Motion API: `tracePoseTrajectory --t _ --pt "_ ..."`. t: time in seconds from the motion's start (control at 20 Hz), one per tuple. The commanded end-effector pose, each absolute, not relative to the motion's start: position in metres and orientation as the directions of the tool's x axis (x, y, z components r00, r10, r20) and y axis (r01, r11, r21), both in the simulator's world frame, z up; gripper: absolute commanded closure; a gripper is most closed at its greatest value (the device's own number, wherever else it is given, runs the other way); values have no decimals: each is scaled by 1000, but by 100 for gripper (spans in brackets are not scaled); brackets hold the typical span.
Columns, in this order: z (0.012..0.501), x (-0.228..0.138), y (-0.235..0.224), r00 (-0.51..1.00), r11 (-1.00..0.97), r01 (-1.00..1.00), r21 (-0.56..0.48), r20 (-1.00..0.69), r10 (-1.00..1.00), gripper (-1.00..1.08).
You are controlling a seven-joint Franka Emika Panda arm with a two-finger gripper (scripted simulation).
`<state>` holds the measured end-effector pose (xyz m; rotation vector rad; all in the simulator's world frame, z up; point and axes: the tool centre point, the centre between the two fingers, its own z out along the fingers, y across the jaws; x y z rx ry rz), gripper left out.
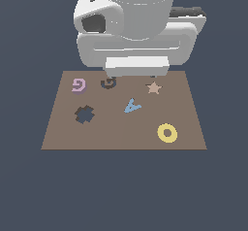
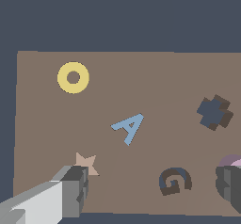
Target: Insert a designated object into the corresponding slot on a board.
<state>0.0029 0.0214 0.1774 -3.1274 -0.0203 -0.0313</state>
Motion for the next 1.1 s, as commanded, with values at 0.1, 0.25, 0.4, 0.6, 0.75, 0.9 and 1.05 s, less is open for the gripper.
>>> tracePoseTrajectory --t 0.1,0.25,0.4,0.6,0.75,0.9,1.05 --pt "177 2 20 1000 -1000 13 -14 20 13 -92" --pt "172 -1 13 1000 -1000 13 -13 20 13 -92" --pt "162 -6 0 1000 -1000 12 -12 18 11 -92" --pt "142 -18 -28 1000 -1000 10 -10 14 10 -92" --pt "123 -30 -55 1000 -1000 8 -7 11 8 -92" --pt "102 -41 -84 1000 -1000 6 -5 8 6 -92" --pt "84 -52 -111 1000 -1000 4 -3 5 4 -92"
